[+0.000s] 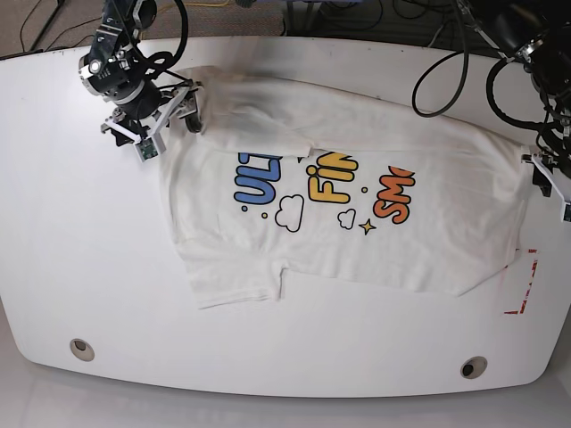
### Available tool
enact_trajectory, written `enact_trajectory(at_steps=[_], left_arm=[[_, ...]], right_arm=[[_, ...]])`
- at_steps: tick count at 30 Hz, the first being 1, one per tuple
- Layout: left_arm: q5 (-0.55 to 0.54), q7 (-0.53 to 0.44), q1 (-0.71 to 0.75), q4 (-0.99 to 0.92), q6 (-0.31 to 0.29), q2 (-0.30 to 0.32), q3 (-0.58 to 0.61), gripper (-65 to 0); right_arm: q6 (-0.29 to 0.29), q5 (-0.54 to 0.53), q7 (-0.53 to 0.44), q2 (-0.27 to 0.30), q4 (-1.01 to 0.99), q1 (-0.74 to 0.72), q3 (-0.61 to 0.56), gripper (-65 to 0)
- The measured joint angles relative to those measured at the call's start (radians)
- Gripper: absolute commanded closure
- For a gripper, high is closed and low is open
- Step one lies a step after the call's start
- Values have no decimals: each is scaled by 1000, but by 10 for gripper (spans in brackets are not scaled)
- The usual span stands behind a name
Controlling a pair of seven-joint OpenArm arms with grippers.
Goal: Layout the t-shirt on the table in an organized manner, then fold the t-shirt properly
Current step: 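Regrasp the shirt edge near the collar with both grippers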
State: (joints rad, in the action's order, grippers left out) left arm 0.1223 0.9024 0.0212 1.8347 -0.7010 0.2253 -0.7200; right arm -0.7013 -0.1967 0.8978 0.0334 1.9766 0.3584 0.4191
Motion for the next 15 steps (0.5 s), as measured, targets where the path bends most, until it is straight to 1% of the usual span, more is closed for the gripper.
enact_trajectory(at_steps=[2,4,6,12,15], left_arm=[[1,1,17,0,0,-27,-14,-393],[14,29,35,-8,0,-53,-17,-393],[13,26,48,-18,0,-66,-14,-393],[1,10,31,-114,-3,-70,-6,-392],[9,-21,16,-171,0,-69,-6,-392]], right_arm=[[2,0,1,0,6,12,1,-458],[3,1,4,-1,8,29,6,-458],[5,0,4,0,8,45,6,-458],[5,-31,5,-3,8,69,6,-458],[5,-46,3,-3,8,79,6,-458]])
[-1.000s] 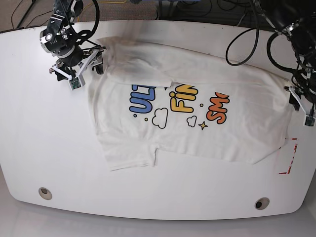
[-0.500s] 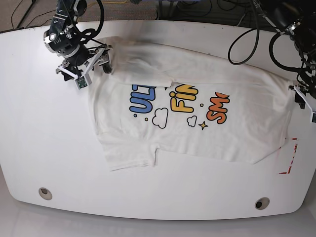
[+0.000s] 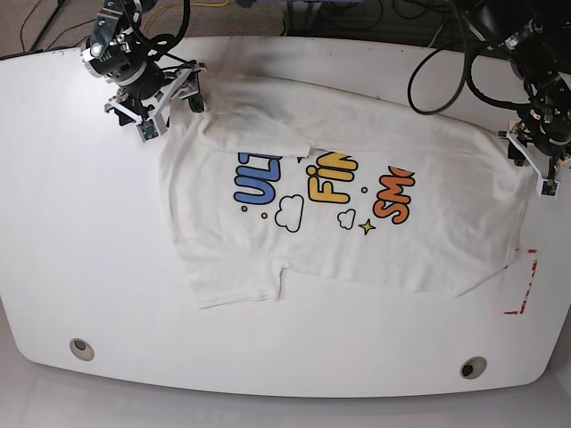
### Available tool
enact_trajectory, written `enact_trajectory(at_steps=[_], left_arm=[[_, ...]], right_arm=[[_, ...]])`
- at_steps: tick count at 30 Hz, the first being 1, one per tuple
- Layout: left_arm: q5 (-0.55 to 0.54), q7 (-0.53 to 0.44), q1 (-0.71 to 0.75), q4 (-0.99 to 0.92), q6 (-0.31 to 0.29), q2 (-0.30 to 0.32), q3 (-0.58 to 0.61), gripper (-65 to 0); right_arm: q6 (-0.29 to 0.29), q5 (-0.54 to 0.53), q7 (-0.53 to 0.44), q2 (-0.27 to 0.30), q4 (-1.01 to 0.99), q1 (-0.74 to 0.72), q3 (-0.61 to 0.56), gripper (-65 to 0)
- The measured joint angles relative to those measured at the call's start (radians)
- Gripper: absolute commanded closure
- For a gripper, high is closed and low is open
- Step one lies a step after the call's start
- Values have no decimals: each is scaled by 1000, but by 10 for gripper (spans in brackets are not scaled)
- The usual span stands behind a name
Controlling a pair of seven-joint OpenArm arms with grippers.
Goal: Layout the t-shirt on the table in an organized manner, then fold the t-shirt properly
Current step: 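Regrasp the shirt edge near the collar with both grippers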
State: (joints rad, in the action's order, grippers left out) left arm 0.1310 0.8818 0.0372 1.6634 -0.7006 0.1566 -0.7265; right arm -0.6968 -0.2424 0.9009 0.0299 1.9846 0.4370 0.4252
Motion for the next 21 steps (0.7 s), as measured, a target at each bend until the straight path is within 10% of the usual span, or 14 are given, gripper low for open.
enact_trajectory(at_steps=[21], left_arm=[[-14,-179,-51,-262,-1,26,30,-392]], right_arm=[[0,-21,-14,1,-129,-19,0,-392]])
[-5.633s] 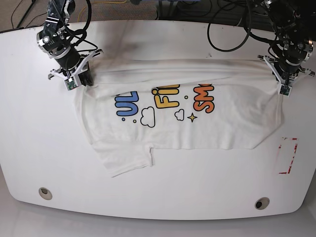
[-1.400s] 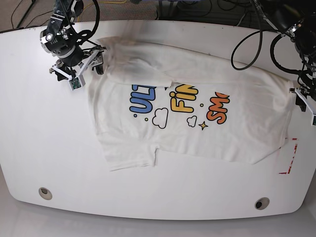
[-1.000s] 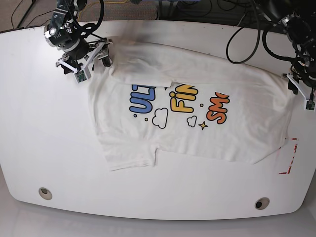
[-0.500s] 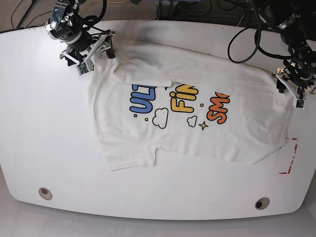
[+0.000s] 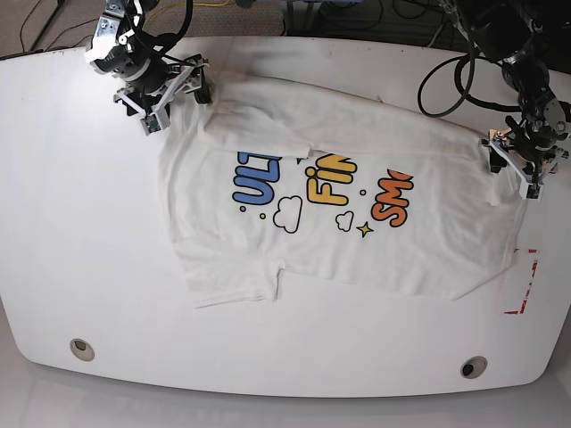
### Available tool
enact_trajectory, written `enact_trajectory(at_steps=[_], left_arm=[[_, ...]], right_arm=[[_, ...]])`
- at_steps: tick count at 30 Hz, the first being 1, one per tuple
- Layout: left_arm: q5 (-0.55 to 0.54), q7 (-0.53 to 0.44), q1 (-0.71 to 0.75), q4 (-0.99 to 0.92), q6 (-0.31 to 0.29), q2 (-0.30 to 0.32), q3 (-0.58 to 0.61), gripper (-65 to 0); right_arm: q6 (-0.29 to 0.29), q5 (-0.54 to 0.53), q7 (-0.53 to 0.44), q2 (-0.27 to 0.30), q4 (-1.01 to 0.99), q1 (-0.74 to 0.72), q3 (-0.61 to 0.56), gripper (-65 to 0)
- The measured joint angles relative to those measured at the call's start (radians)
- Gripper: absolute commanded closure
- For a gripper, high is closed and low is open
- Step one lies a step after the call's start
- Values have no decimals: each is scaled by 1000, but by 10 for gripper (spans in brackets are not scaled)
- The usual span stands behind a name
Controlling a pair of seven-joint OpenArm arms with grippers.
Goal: Layout the t-shirt on the table in an organized manner, then fold the t-shirt properly
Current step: 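Regrasp the shirt edge near the collar with both grippers, then pull the grasped edge with both grippers to smooth the shirt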
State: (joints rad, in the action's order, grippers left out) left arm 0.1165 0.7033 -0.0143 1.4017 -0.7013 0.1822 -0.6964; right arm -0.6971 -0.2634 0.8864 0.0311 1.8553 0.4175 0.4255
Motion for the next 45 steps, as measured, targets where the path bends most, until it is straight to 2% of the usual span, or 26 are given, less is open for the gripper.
enact_trajectory(at_steps=[9,12,19,30,41,45], left_arm=[[11,-8,7,-2,4,10,-2,-392],[11,-10,10,-2,4,11,-4,-392],[-3,-18,59,12,-3,43,-6,-392],[6,6,183,159,-7,38,0,-392],[14,23,232,263,-7,45,2,-392],[5,31,231,243,-7,84,13,-392]], right_arm=[[0,-7,-17,14,-34,-15,0,-111],[-3,-11,-11,37,-40,-15,0,-59],[-3,-10,-2,92,-44,-15,-2,-57],[-3,-3,12,228,-46,-7,-2,-57],[-3,-3,9,282,-46,-7,-3,-57],[-3,-3,8,289,-46,-8,-4,-57]])
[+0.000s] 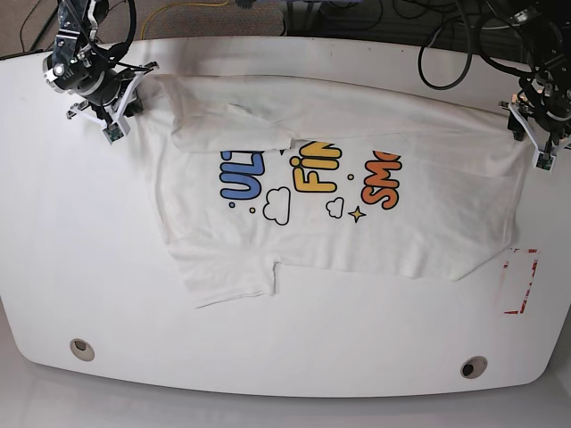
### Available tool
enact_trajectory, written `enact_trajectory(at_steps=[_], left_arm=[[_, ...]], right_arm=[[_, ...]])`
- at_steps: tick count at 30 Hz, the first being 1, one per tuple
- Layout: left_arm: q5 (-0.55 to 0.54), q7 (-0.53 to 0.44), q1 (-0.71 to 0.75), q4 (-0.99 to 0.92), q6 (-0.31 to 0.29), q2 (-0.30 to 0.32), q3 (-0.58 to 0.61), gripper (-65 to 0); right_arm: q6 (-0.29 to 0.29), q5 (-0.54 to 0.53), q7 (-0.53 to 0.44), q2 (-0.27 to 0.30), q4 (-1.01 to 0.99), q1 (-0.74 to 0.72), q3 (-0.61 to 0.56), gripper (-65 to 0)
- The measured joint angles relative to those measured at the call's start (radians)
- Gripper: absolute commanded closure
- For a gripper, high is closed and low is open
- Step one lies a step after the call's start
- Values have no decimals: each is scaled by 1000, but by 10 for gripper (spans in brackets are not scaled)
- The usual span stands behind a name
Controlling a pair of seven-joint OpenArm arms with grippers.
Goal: Layout the t-shirt on the table in an organized manner, then fold the t-shirt properly
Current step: 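Pull the grasped edge with both grippers to smooth the shirt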
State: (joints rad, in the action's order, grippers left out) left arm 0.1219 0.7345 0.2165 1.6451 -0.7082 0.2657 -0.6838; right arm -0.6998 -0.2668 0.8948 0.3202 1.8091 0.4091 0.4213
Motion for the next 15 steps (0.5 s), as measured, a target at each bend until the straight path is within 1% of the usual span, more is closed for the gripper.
enact_trajectory(at_steps=[4,10,15], left_arm=[[11,8,-32,-55,3,45,10,-392],[-1,1,-96,-100,0,88,15,-392],[2,-1,-123,-105,2,109,16,-392]], right_arm=[[0,0,0,2,0,-6,0,-57],[0,0,0,2,0,-17,-3,-57],[0,3,0,18,0,-18,-2,-57]])
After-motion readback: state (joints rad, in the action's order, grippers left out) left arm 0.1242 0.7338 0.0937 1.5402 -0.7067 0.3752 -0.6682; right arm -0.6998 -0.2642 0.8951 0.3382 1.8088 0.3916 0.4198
